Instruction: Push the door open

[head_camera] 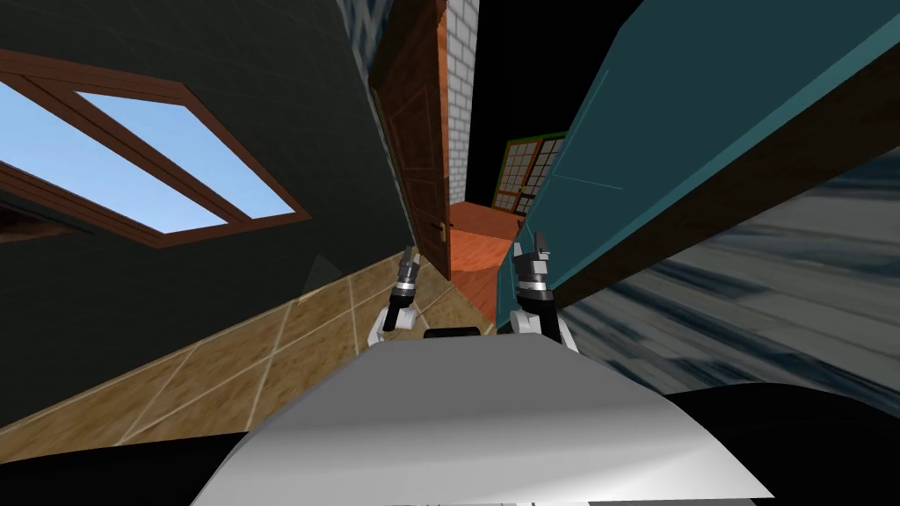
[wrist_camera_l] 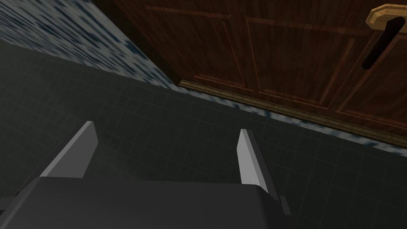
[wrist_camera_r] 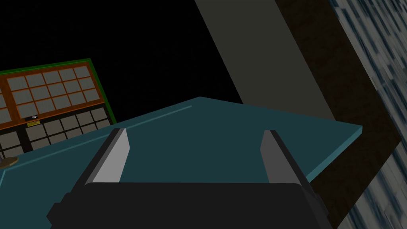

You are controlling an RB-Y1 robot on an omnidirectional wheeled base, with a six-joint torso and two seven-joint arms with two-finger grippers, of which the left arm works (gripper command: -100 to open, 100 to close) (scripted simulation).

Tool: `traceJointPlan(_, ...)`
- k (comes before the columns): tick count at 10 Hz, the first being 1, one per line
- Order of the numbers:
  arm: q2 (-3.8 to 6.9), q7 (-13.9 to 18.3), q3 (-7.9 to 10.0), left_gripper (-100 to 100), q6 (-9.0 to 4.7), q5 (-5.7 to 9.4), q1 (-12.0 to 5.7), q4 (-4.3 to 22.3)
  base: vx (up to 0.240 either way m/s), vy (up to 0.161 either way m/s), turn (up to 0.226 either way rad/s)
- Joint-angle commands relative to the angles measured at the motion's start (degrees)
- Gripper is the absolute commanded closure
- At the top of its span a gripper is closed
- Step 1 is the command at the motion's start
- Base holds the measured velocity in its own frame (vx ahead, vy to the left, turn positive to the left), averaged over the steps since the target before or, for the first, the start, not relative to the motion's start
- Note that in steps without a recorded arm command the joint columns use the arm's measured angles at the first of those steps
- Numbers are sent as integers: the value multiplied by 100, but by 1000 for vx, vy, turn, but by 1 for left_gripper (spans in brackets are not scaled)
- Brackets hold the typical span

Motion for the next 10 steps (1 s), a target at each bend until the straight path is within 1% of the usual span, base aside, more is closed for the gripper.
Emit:
traceJointPlan(1, 12, 69, -62, -100, 30, -18, -142, 189, 92, 76, -30)
traceJointPlan(10, 40, 424, -446, -100, 42, -129, -918, 1372, 92, 91, -34)
